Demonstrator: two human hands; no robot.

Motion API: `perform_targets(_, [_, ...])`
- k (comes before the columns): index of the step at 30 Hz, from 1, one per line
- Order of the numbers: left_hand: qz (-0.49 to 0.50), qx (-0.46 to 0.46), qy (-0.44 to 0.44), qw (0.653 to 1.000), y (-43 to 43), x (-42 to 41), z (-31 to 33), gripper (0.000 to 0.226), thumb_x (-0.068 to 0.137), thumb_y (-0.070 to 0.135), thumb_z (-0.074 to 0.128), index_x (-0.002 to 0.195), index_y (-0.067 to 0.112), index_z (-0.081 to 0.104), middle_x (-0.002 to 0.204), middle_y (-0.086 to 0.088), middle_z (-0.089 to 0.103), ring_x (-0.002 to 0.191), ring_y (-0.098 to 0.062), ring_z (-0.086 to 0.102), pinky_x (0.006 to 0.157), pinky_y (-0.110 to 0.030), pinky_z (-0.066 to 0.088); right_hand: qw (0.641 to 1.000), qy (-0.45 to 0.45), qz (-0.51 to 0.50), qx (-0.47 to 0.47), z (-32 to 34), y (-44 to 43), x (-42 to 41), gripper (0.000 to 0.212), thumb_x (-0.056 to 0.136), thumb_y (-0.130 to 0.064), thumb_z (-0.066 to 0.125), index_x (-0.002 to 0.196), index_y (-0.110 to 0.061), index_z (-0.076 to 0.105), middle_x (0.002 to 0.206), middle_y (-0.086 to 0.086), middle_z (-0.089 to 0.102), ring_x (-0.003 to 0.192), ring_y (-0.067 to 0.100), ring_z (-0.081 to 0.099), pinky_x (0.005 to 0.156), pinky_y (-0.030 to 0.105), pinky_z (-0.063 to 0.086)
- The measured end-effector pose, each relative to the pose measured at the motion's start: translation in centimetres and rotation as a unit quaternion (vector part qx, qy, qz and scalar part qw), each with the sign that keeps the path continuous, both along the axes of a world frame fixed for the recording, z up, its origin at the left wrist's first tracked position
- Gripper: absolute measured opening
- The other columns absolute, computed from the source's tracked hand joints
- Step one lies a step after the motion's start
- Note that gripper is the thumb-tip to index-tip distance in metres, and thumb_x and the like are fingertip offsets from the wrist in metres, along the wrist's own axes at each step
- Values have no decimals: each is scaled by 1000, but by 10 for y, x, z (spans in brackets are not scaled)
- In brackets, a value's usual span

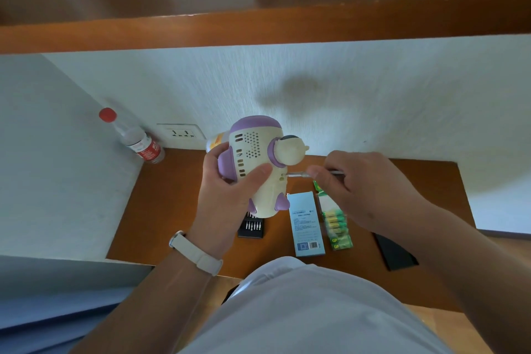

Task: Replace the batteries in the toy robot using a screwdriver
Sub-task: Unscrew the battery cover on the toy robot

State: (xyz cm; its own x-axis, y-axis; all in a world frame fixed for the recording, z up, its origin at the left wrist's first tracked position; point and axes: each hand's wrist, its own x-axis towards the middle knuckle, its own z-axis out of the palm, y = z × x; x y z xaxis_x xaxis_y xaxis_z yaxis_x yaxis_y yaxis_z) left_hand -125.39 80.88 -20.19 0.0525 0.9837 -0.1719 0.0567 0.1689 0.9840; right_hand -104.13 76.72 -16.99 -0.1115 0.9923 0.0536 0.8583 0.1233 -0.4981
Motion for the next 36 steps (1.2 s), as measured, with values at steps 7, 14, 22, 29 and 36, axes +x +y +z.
perform_targets(7, [11,-5,-17,1000,6,-8,2,70,58,45,87,117,43,48,100,15,71,98,-12,72,69,-31,61,998,65,21,14,0,6,-5,27,88,-56,39,82,-32,47,63,-12,52,59,10,53,51,18,31])
perform_targets(14, [16,-6,-22,1000,12,-12,0,62,69,34,88,116,42,48,96,16,72,93,-10,73,66,-27,61,999,51,8,10,2,15,-7,42,84,-76,28,85,-37,45,57,-13,54,50,6,54,46,10,30])
perform_targets(22, [3,-13,-23,1000,21,-10,-1,68,63,41,87,118,41,48,95,17,70,96,-8,72,66,-27,61,999,33,6,33,-3,19,-6,41,90,-61,33,78,-26,50,59,-10,51,52,11,50,47,23,35])
perform_targets(29, [-7,-16,-19,1000,27,-8,-4,71,57,47,83,118,41,47,94,20,69,95,-4,71,65,-24,60,998,57,9,22,1,24,-8,23,89,-54,42,83,-32,47,57,-12,48,50,9,49,48,15,31])
perform_targets(36, [-6,-18,-16,1000,32,-9,-4,71,56,47,82,117,40,46,92,21,69,95,-4,70,64,-23,59,999,12,1,29,-3,32,-7,48,91,-60,31,73,-20,51,53,-8,50,45,10,48,44,22,31])
